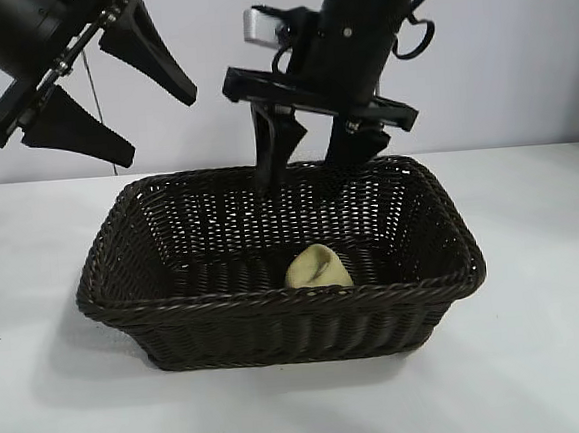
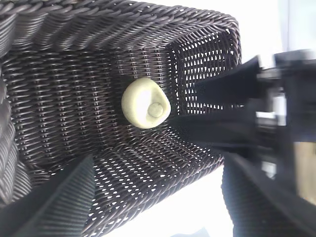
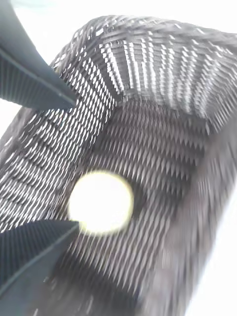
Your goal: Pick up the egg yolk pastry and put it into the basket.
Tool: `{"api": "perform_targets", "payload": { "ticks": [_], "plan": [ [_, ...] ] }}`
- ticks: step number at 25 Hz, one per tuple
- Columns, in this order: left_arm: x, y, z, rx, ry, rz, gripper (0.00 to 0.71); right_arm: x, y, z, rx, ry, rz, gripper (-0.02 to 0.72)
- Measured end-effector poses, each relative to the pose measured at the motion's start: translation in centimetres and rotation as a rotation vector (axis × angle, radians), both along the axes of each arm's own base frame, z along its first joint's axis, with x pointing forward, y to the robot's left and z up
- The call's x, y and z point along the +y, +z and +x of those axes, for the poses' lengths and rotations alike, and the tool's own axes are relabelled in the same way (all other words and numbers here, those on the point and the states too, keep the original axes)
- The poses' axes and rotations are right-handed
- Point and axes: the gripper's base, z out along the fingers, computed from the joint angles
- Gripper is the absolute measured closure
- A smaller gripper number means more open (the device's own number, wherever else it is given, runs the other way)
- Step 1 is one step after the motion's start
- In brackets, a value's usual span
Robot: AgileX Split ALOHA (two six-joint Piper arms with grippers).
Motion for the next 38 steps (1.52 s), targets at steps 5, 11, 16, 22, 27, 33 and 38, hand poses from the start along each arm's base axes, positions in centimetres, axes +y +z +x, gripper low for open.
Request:
{"api": "perform_targets", "payload": {
  "ticks": [5, 11, 16, 22, 27, 33, 38],
  "plan": [
    [0.0, 0.0, -0.1, 0.006, -0.005, -0.001, 0.188, -2.9, 2.5, 0.2, -0.028, -0.053, 0.014, 0.234],
    [0.0, 0.0, -0.1, 0.008, -0.007, -0.001, 0.188, -6.5, 4.7, 0.3, -0.039, -0.113, 0.018, 0.23],
    [0.0, 0.0, -0.1, 0.01, -0.01, -0.001, 0.188, -8.5, 6.1, 0.2, -0.074, -0.137, 0.023, 0.23],
    [0.0, 0.0, -0.1, 0.01, -0.013, 0.004, 0.188, -9.3, 7.0, -0.1, -0.098, -0.143, 0.015, 0.23],
    [0.0, -0.1, -0.2, 0.017, -0.019, 0.003, 0.188, -9.4, 7.1, -0.1, -0.105, -0.142, 0.008, 0.23],
    [0.0, -0.1, -0.2, 0.017, -0.02, 0.003, 0.188, -9.5, 7.1, -0.1, -0.109, -0.139, -0.001, 0.23],
    [0.0, -0.1, -0.2, 0.017, -0.02, 0.003, 0.188, -9.7, 5.4, -0.6, -0.053, -0.135, -0.028, 0.23]
  ]
}}
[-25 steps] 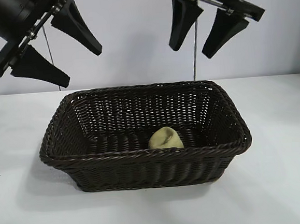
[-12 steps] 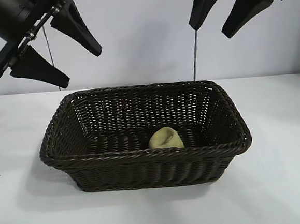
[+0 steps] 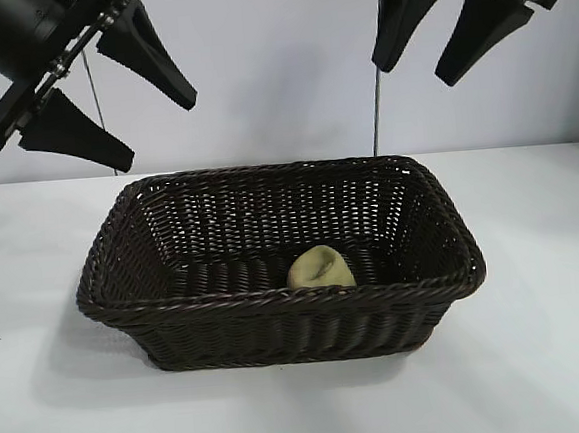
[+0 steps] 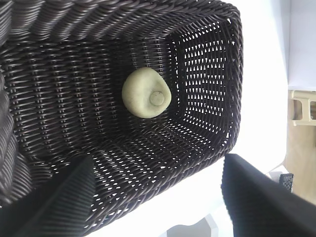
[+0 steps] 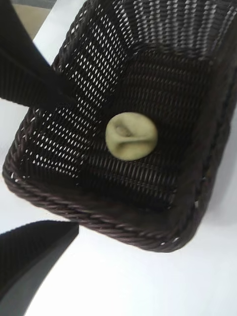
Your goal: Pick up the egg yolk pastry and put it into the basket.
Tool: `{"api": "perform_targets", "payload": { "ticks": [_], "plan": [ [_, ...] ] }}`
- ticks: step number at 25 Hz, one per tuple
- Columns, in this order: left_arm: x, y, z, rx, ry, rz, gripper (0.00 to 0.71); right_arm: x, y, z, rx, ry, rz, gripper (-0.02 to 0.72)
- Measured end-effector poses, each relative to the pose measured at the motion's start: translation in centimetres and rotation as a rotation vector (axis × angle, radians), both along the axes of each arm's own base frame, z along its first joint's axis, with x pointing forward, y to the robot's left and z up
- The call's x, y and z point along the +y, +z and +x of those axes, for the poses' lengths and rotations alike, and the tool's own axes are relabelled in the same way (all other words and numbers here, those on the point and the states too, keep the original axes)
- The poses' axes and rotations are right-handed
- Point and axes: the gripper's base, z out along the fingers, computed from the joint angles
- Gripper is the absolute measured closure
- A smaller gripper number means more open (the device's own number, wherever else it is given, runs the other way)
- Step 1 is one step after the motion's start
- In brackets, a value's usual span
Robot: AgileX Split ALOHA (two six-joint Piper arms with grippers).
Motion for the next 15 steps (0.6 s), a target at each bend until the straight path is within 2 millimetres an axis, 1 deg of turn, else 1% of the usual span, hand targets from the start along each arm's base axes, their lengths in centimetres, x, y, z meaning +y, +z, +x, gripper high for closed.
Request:
{"api": "perform_targets", "payload": {
  "ticks": [3, 15],
  "plan": [
    [0.0, 0.0, 0.0, 0.0, 0.0, 0.0, 0.188, -0.18, -0.85, -0.22, 0.025, 0.003, -0.022, 0.23],
    [0.0, 0.0, 0.0, 0.0, 0.0, 0.0, 0.188, -0.22, -0.9, -0.26, 0.027, 0.003, -0.024, 0.23]
  ]
}}
